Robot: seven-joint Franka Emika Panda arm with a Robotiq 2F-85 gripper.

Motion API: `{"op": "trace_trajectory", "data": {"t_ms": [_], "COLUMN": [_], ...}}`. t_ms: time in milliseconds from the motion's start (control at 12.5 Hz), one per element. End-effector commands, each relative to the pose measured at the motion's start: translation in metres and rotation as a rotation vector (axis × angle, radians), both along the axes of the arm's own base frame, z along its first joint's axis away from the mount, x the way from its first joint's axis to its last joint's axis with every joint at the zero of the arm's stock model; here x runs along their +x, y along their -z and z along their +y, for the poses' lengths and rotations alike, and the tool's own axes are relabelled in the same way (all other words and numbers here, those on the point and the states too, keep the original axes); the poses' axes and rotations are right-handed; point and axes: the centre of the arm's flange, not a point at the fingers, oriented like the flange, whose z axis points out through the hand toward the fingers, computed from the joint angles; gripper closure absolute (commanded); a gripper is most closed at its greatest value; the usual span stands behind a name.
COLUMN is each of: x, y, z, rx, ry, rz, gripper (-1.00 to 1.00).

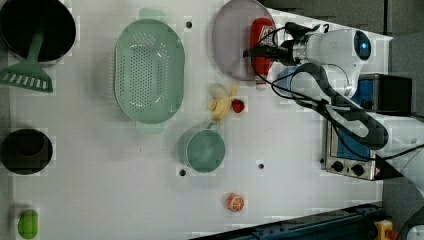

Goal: Pick ketchup from plate and place it on table.

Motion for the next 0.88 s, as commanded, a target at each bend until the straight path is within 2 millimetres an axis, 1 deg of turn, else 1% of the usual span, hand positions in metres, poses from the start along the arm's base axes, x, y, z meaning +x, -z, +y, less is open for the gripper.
{"op": "trace_trajectory", "data": {"t_ms": [80,160,320,400,480,640,720,800,880], "x": [0.016,0.016,0.018,0.019,0.021,0.027,0.032,0.038,0.044], "y": [-0.012,-0.012,-0.014,-0.016,-0.018,-0.031,-0.041,-0.056,-0.074], "z": [0.001,0.001,0.0,-0.001,-0.001,0.002,0.002,0.002,0.001], "rx": [0.002,0.001,-0.002,-0.003,-0.002,0.001,0.003,0.006,0.008], "ry": [-0.041,-0.042,-0.043,-0.042,-0.042,-0.042,-0.032,-0.016,0.012], "rz": [-0.074,-0.074,-0.079,-0.083,-0.088,-0.112,-0.13,-0.149,-0.166], "gripper": [-1.0,-0.91,-0.42,-0.24,-0.24,-0.24,-0.24,-0.24,-0.24]}}
